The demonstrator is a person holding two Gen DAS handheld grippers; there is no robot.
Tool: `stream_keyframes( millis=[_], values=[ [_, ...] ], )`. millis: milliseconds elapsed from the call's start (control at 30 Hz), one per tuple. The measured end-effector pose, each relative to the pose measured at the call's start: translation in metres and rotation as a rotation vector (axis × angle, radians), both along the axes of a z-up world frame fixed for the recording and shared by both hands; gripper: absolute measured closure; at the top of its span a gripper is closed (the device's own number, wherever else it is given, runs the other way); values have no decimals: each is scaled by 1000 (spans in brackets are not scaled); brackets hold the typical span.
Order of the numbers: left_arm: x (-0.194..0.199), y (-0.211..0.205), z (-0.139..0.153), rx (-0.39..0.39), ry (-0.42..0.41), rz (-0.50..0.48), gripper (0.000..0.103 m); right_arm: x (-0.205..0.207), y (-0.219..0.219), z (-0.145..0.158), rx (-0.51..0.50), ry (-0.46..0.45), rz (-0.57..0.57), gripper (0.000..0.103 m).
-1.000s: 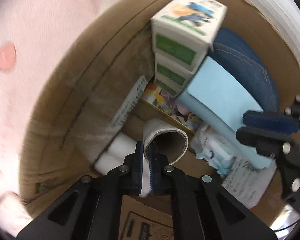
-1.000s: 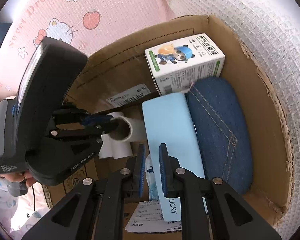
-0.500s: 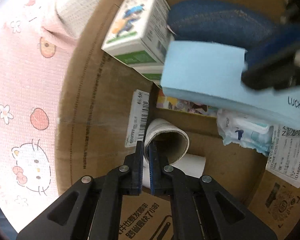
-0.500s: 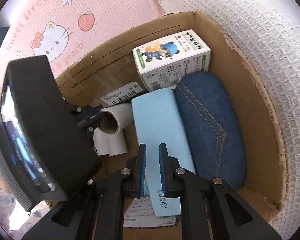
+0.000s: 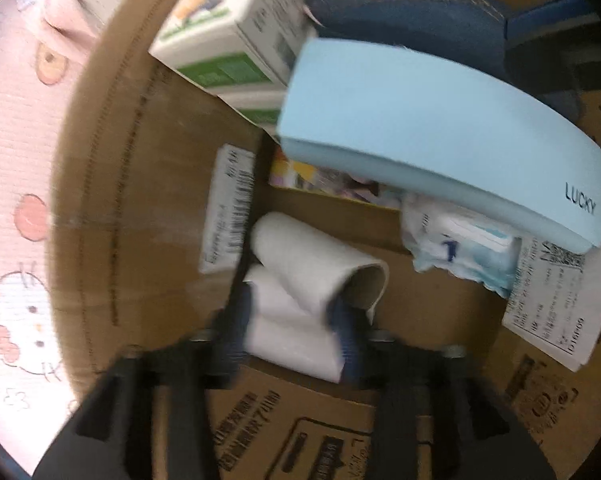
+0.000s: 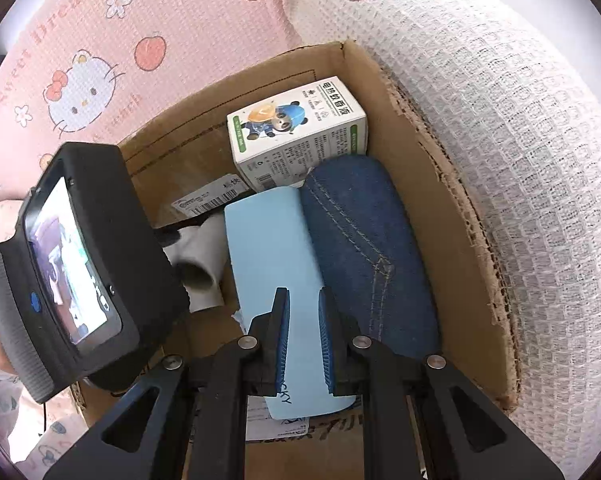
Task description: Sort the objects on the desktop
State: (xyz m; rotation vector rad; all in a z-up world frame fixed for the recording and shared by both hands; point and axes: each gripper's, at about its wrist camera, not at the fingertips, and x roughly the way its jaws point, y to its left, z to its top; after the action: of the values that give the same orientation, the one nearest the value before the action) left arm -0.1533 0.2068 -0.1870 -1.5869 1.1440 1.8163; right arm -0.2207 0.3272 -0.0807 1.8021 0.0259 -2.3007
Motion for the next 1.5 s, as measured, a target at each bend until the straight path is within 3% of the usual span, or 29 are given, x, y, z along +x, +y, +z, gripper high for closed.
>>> stream_keyframes(
  millis=[133, 367, 500, 567, 600, 633, 700, 733, 867, 1067, 1100, 1233, 1300, 1367, 1433, 1500],
  values=[
    [8, -5, 6, 7, 12, 0, 50, 1, 4, 2, 12, -10, -1, 92],
    [7, -26, 30, 141, -108, 132, 50, 3, -10, -19, 23, -39, 11, 92],
    [0, -35, 51, 185, -56, 154, 50, 0, -33, -37, 39, -57, 33, 92],
    [-31, -49, 67, 231, -19, 171, 52, 1, -39, -39, 28, -69, 43, 92],
    [-31, -53, 72, 255, -14, 181, 62, 1, -42, -39, 13, -78, 48, 92],
    [-53, -22, 77, 279, -13, 192, 79, 2, -44, -40, 1, -82, 51, 92],
    [-60, -42, 83, 318, -7, 226, 93, 2, -51, -41, -30, -98, 66, 92],
    [-61, -54, 83, 334, -3, 235, 94, 2, -56, -43, -48, -109, 76, 91],
    [-60, -72, 85, 399, 13, 239, 94, -1, -77, -55, -61, -162, 110, 81],
    [-60, -106, 89, 486, 53, 258, 94, -10, -110, -73, -10, -218, 118, 81],
    [-63, -106, 69, 506, 54, 268, 94, -18, -111, -79, 3, -225, 115, 81],
    [-67, -124, 77, 584, 56, 284, 94, -30, -124, -98, 99, -267, 106, 79],
    [-64, -131, 82, 625, 79, 266, 93, -35, -131, -107, 146, -287, 115, 72],
    [-61, -138, 87, 667, 113, 262, 89, -38, -136, -112, 152, -305, 114, 66],
    [-61, -146, 94, 718, 116, 277, 72, -41, -142, -113, 176, -286, 124, 64],
    [-60, -152, 100, 756, 119, 280, 70, -44, -145, -113, 218, -266, 114, 64]
  ],
)
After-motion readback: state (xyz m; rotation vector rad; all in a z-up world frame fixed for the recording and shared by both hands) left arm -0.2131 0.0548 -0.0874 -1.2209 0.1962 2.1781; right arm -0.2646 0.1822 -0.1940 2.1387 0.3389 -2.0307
